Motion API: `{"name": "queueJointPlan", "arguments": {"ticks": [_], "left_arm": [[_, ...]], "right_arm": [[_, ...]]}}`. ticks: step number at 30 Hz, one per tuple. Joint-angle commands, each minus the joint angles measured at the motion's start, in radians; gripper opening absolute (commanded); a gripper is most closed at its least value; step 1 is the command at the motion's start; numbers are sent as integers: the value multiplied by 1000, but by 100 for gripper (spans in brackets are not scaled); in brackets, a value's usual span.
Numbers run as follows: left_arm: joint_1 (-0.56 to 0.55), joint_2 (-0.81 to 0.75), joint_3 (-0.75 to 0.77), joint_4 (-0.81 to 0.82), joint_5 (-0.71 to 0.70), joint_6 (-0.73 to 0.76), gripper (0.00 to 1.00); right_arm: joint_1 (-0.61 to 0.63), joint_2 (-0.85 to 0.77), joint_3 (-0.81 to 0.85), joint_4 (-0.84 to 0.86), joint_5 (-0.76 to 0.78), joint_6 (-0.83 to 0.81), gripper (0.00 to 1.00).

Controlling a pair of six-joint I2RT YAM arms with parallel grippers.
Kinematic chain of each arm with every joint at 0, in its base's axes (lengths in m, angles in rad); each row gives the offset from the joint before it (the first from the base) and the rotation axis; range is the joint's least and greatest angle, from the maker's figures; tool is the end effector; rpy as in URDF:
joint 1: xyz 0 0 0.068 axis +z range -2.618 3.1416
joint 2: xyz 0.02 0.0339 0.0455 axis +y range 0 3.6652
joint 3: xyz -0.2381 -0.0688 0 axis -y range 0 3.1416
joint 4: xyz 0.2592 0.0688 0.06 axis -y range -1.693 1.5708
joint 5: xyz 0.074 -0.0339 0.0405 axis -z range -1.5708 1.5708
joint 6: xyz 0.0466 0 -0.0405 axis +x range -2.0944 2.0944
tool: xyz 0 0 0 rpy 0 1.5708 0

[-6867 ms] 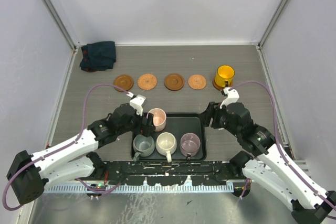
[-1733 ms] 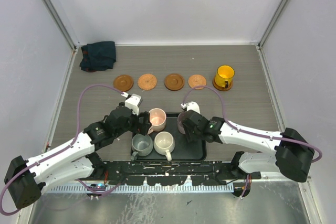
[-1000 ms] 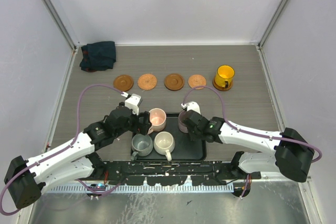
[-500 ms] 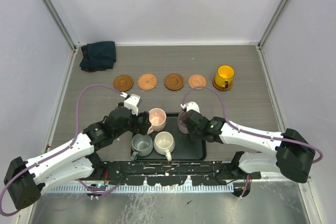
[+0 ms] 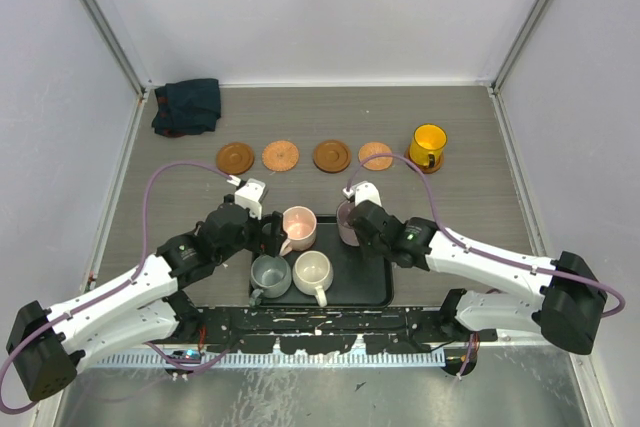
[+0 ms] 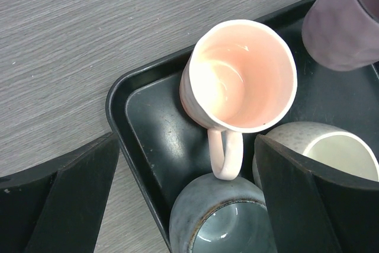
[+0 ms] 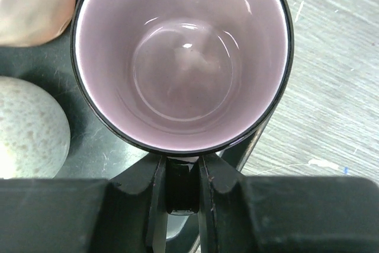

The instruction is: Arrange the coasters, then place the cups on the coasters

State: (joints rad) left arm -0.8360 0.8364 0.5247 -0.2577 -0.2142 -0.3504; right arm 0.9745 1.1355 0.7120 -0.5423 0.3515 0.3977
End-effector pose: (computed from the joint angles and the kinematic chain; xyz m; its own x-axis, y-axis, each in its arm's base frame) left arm 0.1590 -0.1612 0.2034 -0.5472 0.1052 -0.8304 0.4441 0.8774 -0.1815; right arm 0.1523 0.1958 0.1807 -0.6841 -0.3605 -0.6340 -0.4359 0.8991 -0.0408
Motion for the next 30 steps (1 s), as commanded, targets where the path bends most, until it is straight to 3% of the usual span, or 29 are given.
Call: {"name": "queueJointPlan", "arguments": {"ticks": [1,7,15,30], "left_arm": [[-3,-8,17,55,-23,12,98],[-3,-8,16,63,-35,17,98],[-2,-6,27,62,-72,32,98],[-3,-50,-20,130,-171,0,98]], "right_arm": [[4,-31,84,97,124,-56,1],[-29,4,115,219,229,-172,1],[-284,88,112,518,69,-290,1],[-536,343,71,1040,-22,-435,1]]}}
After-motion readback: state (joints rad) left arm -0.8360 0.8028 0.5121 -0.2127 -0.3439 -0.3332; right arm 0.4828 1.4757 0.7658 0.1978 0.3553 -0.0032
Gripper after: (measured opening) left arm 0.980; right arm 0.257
